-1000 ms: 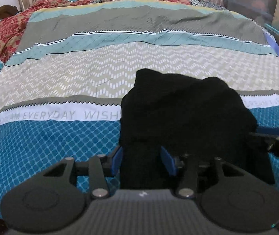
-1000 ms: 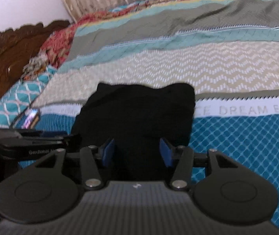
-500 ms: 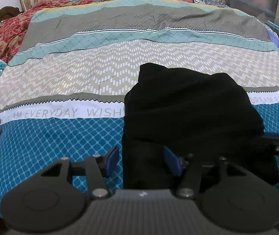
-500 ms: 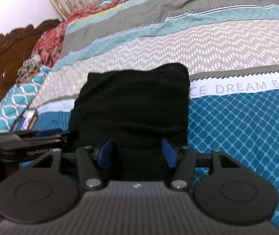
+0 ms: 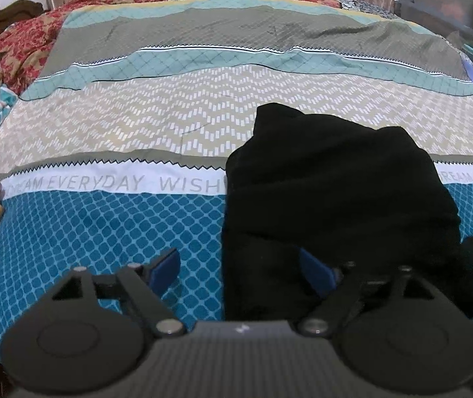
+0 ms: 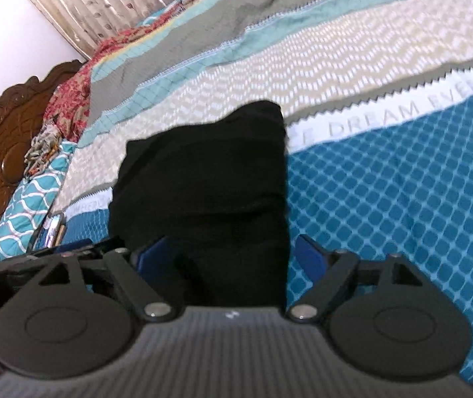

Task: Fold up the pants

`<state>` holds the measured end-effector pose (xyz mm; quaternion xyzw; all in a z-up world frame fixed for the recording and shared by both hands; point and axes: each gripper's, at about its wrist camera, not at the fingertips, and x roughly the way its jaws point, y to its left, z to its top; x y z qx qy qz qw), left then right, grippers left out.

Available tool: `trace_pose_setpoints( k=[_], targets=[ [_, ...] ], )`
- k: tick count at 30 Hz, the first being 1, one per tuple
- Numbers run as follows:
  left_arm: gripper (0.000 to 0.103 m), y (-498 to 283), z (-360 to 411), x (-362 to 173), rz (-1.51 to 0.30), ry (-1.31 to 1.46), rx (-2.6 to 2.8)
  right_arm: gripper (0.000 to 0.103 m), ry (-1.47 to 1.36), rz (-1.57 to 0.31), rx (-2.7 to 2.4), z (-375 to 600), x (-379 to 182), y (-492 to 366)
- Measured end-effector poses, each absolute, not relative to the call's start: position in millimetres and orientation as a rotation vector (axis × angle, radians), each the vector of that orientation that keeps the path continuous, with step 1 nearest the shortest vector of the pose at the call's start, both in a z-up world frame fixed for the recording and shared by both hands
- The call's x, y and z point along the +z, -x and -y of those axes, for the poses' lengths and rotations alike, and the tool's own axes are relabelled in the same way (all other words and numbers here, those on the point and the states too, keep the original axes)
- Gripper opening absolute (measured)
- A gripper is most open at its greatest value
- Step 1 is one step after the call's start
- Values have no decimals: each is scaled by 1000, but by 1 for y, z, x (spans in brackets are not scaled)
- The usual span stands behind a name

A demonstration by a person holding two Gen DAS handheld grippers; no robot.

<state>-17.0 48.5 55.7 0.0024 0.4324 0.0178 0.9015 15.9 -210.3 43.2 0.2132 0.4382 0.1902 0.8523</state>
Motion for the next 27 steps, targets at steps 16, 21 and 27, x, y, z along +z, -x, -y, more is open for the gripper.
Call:
trace_pose_setpoints(
  k=[16,21,27],
  targets=[
    [103,14,-61,46,-916,51,56,91,-424,-979,388,199,26,-15],
    [103,14,-63,44,-919,70,51,98,-455,-972,390,198,24,-15],
    [103,15,-66,42,-921,98,44,103,-471,-952,403,196,22,-13]
  ],
)
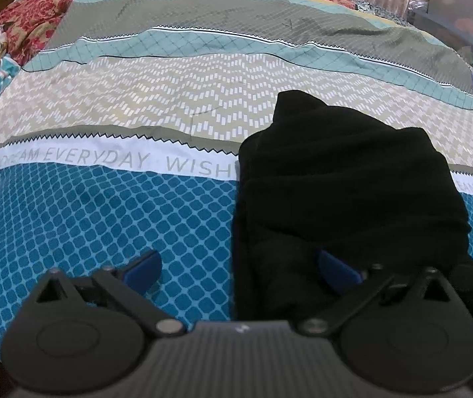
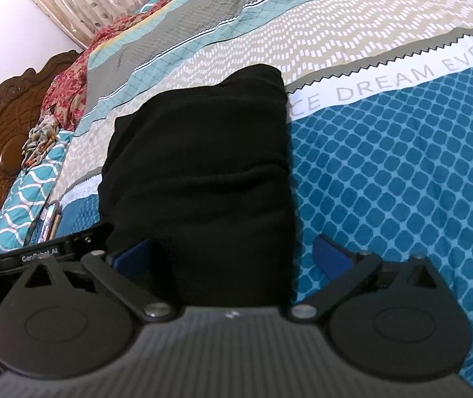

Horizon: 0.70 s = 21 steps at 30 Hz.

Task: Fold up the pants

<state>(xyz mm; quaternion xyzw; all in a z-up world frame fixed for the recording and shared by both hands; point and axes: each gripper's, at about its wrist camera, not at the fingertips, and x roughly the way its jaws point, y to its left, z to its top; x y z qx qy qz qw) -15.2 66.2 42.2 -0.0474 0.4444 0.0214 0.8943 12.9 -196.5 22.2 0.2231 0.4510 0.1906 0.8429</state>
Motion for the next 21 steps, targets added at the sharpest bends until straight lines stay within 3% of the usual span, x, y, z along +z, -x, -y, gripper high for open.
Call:
trace_pose_setpoints(
  k=[21],
  targets=[
    [103,19,-76,34,-930,217,22,103,-429,-936,399,191,20,-12]
  ],
)
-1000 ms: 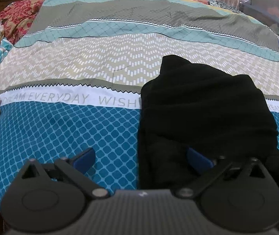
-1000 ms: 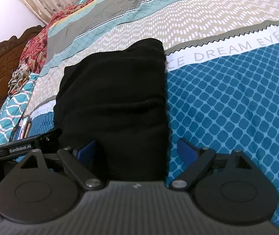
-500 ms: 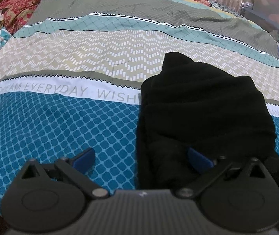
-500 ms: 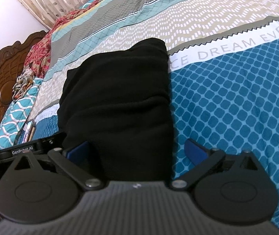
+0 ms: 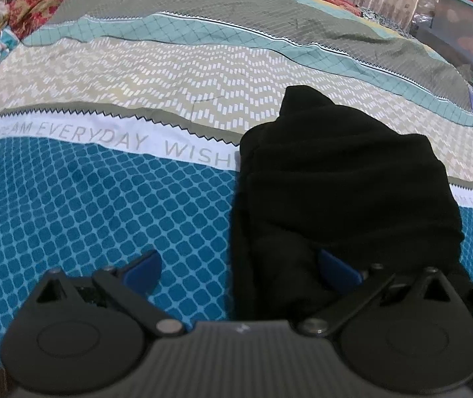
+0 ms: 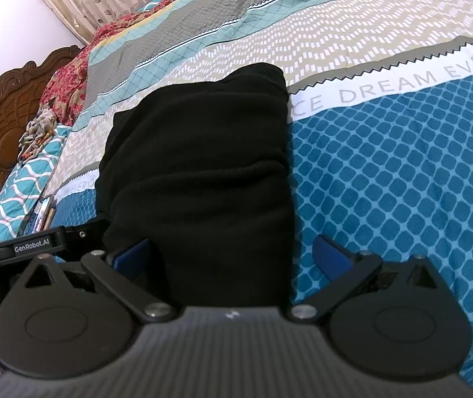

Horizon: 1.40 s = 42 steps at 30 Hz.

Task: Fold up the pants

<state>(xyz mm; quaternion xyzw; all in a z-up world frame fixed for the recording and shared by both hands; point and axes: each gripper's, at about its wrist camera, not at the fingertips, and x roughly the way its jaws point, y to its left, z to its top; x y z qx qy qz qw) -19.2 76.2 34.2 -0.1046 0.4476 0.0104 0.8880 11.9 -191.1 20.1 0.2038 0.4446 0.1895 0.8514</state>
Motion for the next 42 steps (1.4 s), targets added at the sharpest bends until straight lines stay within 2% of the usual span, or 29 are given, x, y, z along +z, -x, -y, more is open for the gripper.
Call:
trace_pose_setpoints(
  k=[42],
  targets=[
    [103,33,-102,28,-903,434,-57,103,-427,-938,396,189,18,-14]
  ],
)
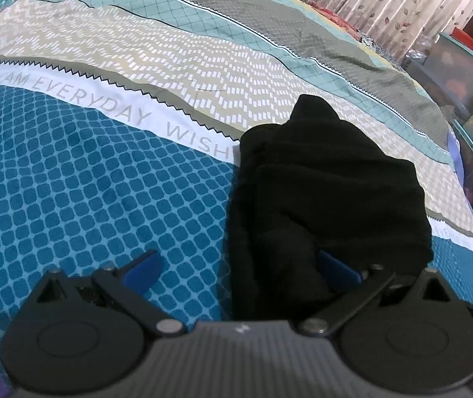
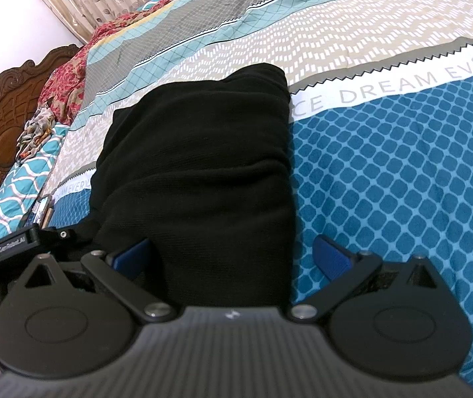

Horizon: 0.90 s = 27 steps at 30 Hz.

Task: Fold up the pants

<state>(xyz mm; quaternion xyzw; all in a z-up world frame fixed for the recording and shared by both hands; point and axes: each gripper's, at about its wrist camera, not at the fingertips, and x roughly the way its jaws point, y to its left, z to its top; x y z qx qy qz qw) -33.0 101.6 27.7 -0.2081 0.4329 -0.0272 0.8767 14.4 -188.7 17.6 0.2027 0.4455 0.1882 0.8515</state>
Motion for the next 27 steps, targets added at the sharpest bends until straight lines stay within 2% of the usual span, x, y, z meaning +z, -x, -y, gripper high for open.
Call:
trace_pose_setpoints(
  k=[14,19,24,27],
  targets=[
    [103,29,-135,69,-879,465,-129,103,-422,-919,406,193,23,-17],
    [103,4,-121,52,-949,472,-210,103,-382,-805,377,199,36,-15],
    [103,-17,-110,17,-1037,575,-292,103,-449,-844,415,209,24,-29],
    [103,-18,-108,1,-1011,661,-343,103,-475,-877,478,206,13,-41]
  ],
)
